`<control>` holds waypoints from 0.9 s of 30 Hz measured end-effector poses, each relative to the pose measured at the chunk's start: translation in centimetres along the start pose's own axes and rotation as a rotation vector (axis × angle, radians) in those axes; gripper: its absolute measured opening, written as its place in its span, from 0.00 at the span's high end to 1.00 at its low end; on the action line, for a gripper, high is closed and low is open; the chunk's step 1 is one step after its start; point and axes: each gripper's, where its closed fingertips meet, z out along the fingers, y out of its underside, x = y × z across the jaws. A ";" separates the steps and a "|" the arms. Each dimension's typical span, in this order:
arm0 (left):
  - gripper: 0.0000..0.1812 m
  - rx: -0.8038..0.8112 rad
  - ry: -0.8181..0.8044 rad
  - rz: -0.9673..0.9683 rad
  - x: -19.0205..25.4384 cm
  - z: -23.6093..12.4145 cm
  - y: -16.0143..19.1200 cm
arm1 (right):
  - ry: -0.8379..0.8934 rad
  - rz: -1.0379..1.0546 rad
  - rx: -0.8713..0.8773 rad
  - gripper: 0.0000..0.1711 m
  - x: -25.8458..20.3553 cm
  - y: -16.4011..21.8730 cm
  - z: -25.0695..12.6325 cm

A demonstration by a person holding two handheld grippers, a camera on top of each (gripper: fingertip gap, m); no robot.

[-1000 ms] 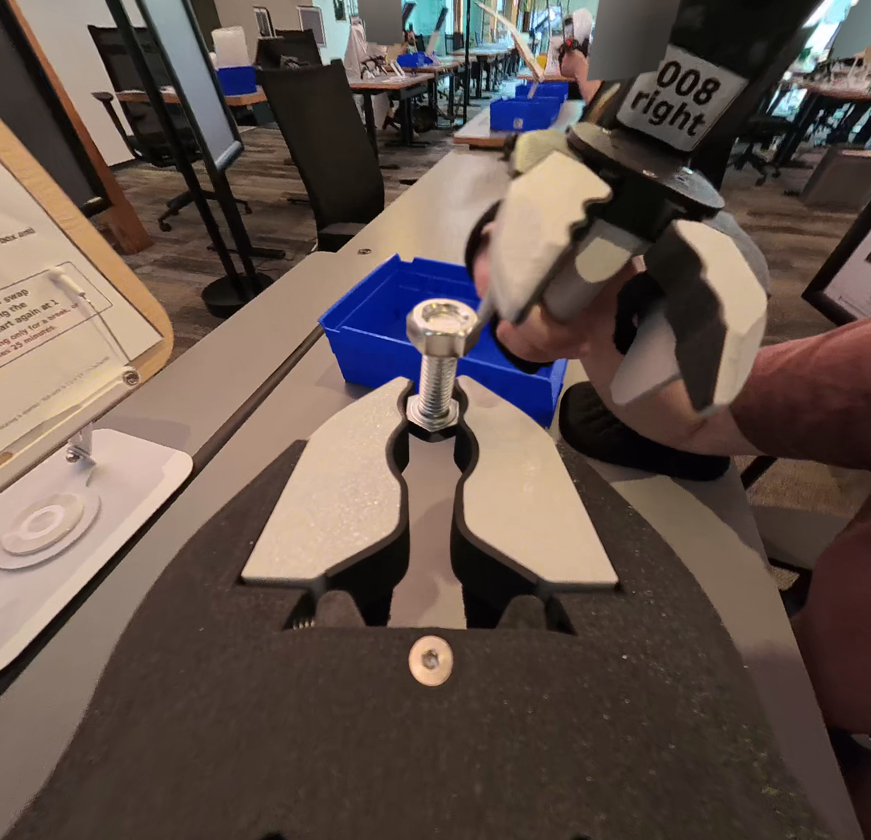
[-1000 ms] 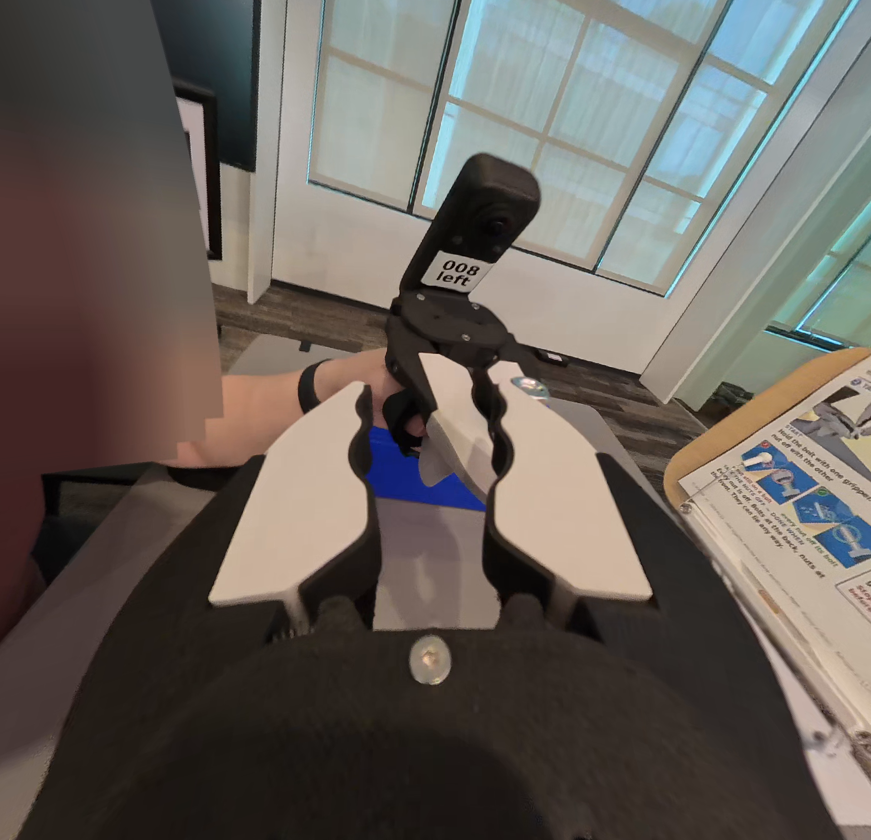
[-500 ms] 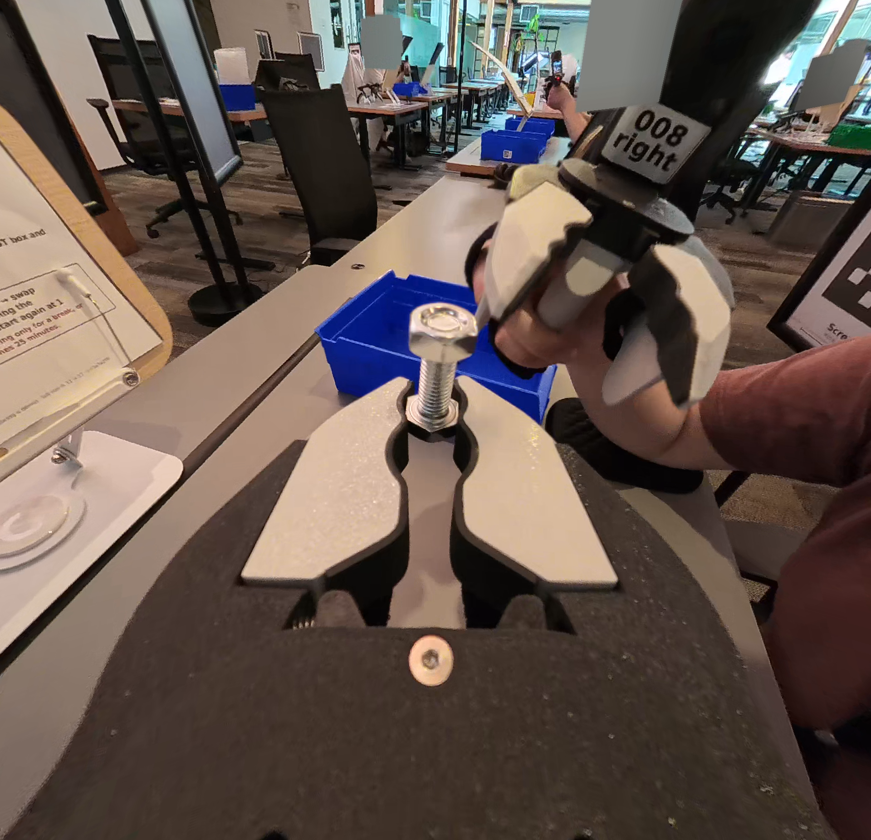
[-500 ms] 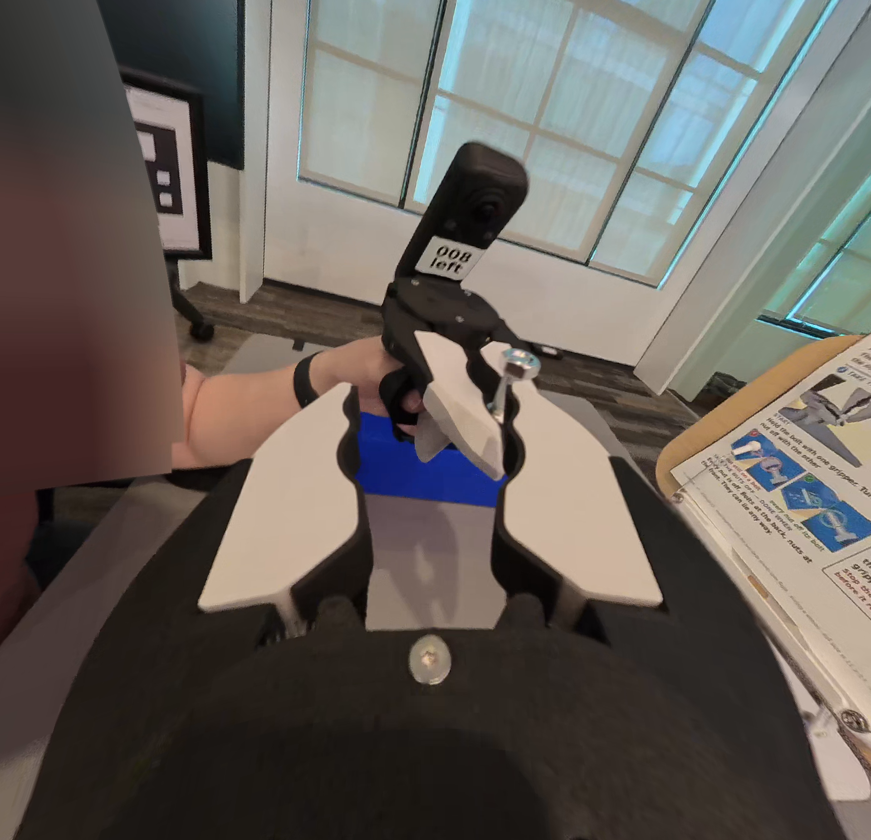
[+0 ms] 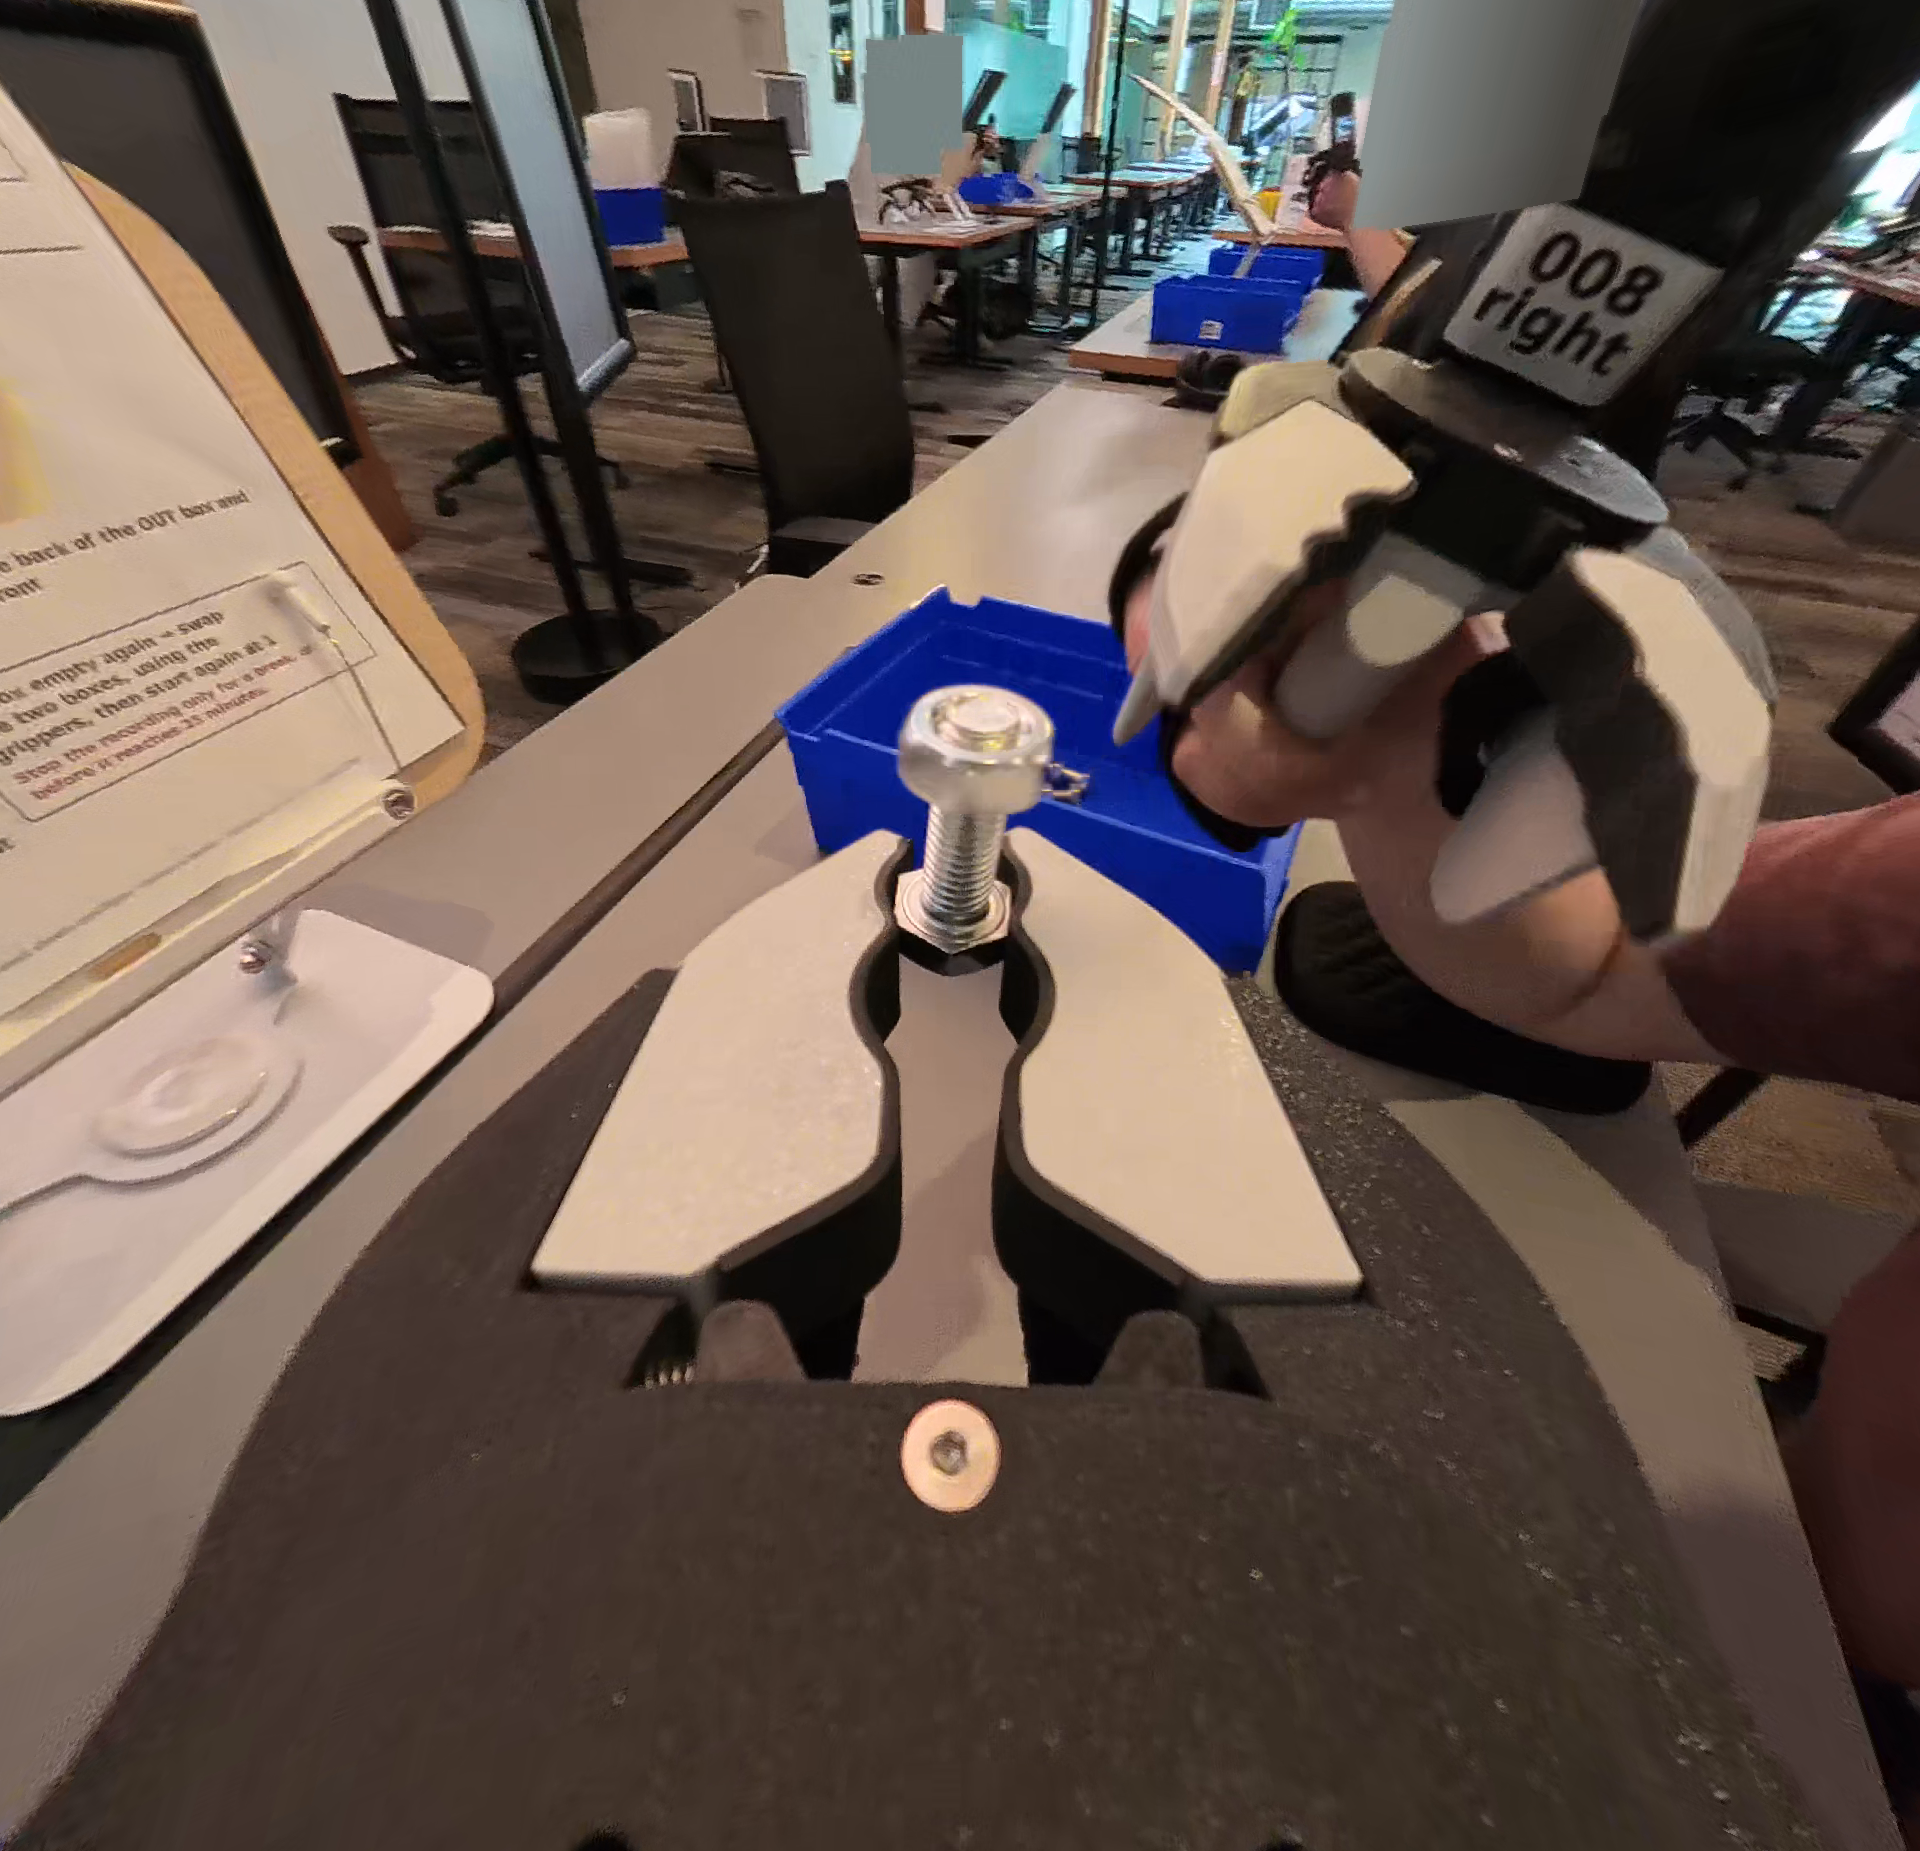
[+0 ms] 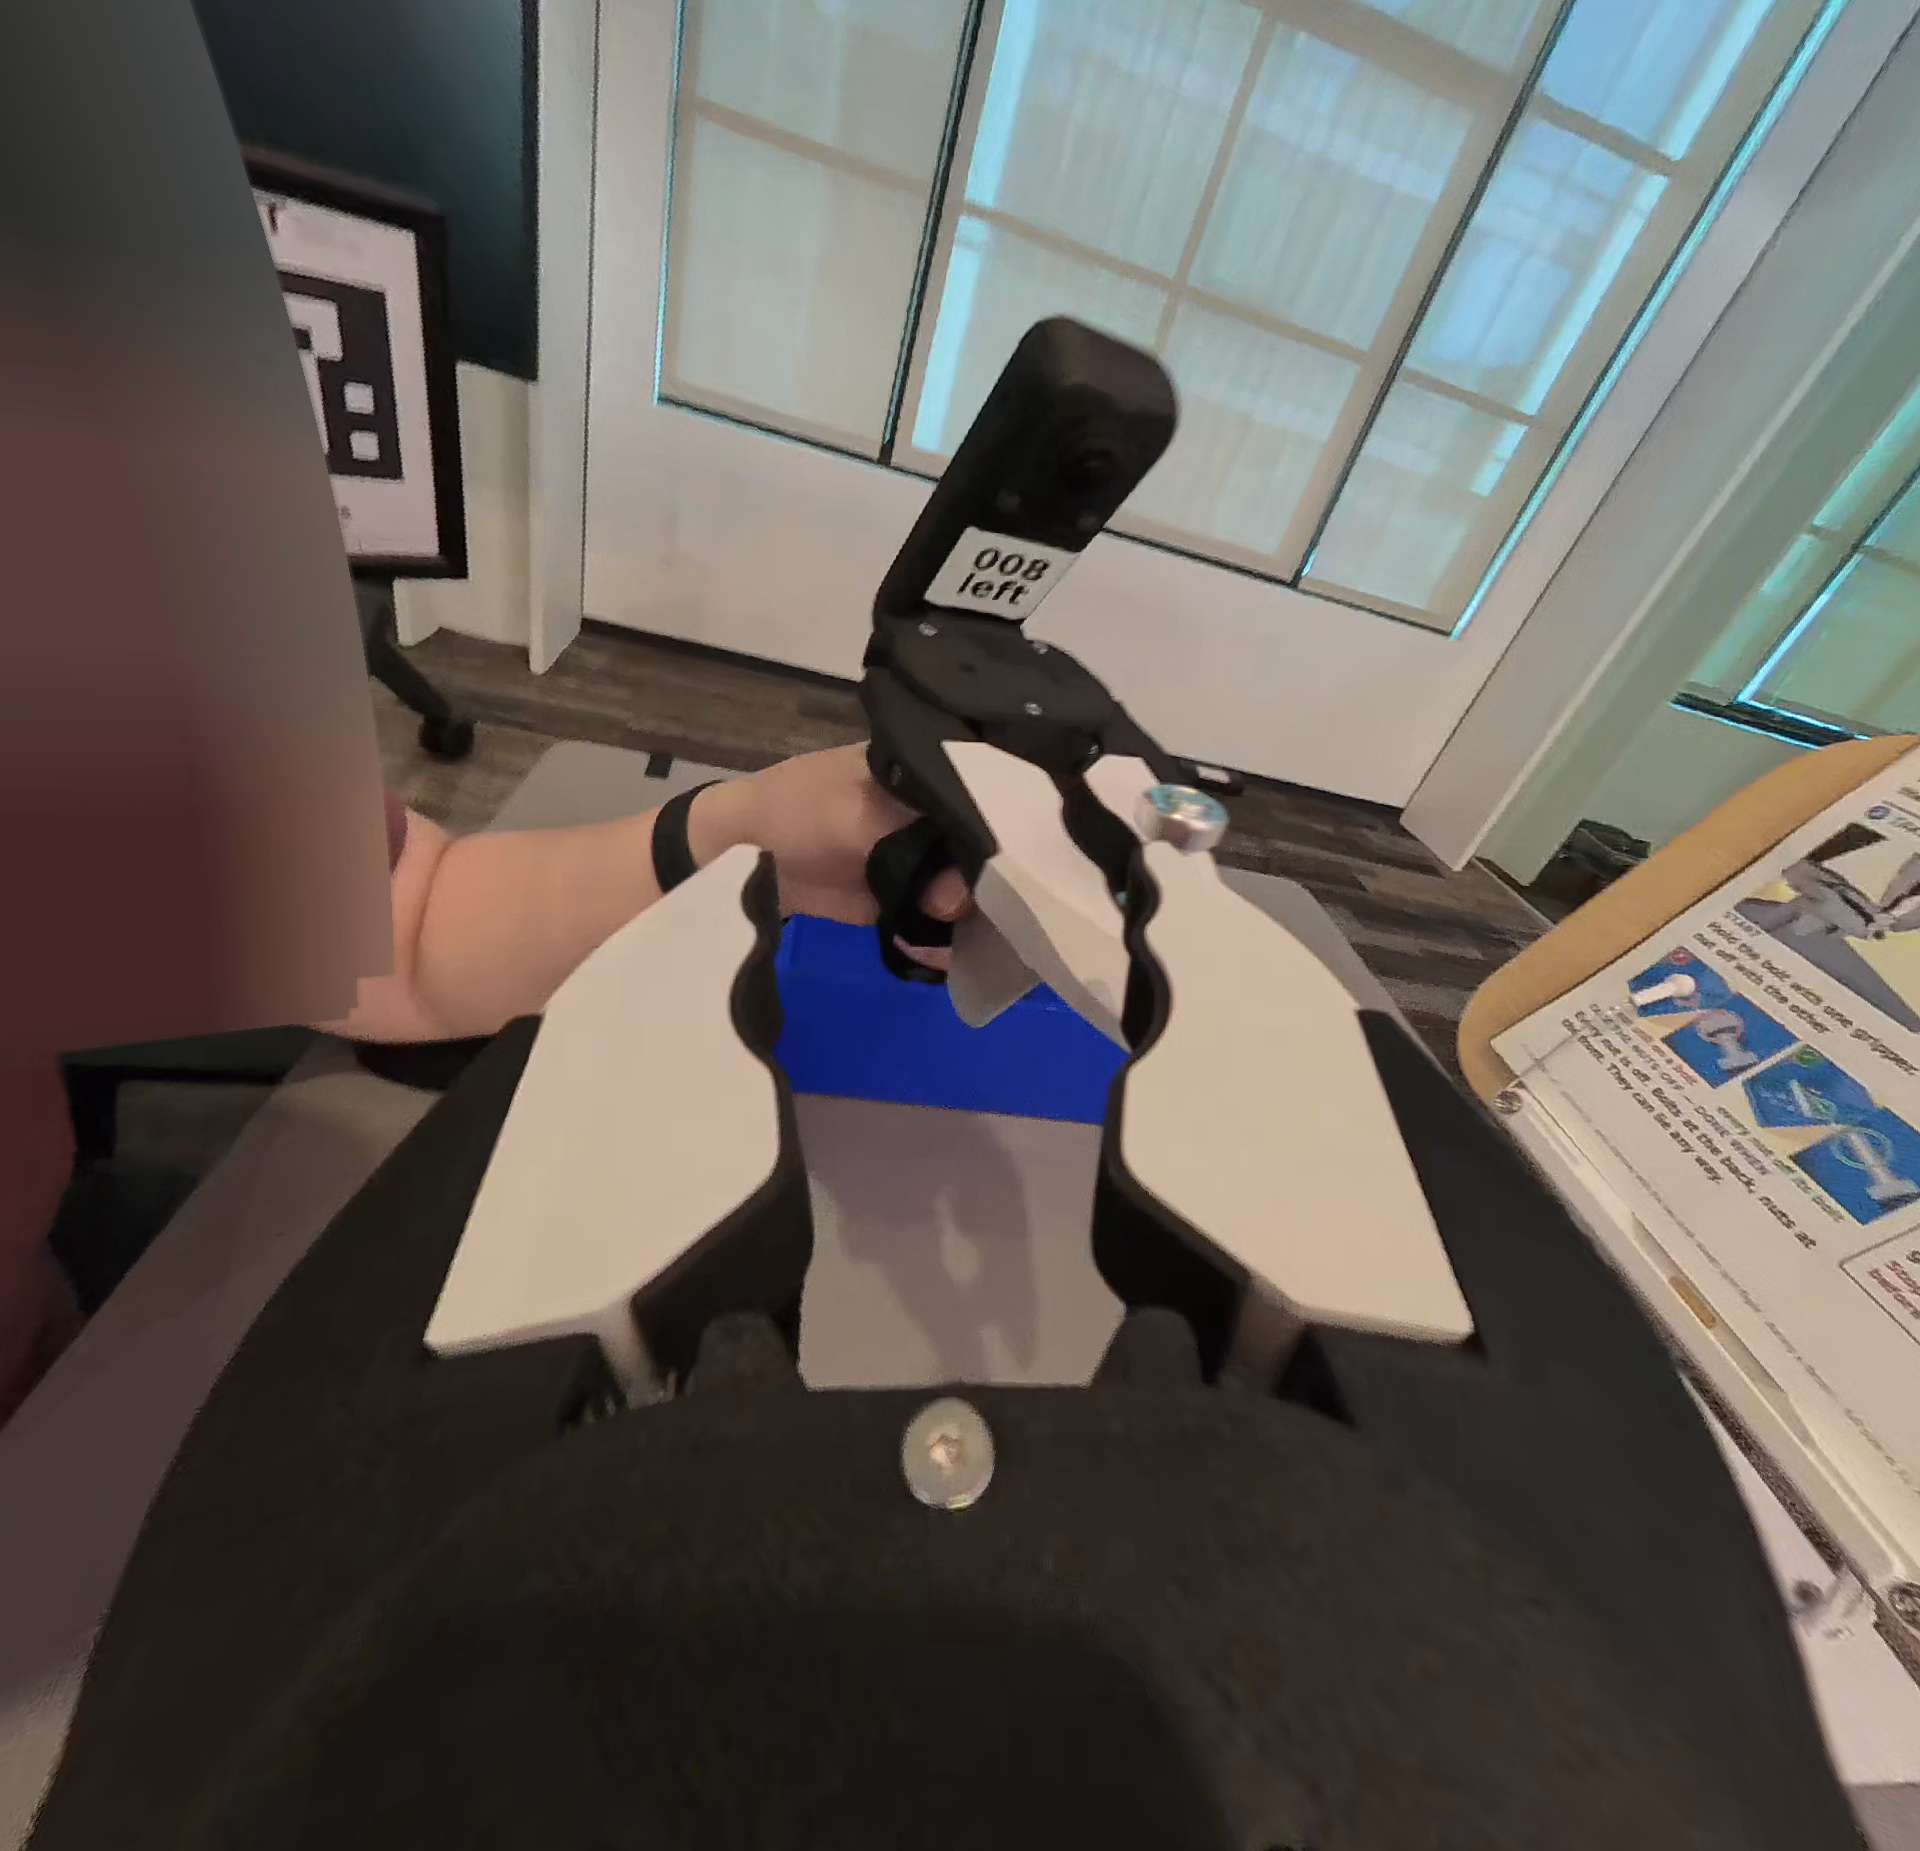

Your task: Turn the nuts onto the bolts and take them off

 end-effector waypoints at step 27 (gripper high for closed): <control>0.92 -0.053 0.066 0.045 2.1 1.8 1.1 | 0.027 -0.005 -0.061 0.52 0.2 1.4 1.0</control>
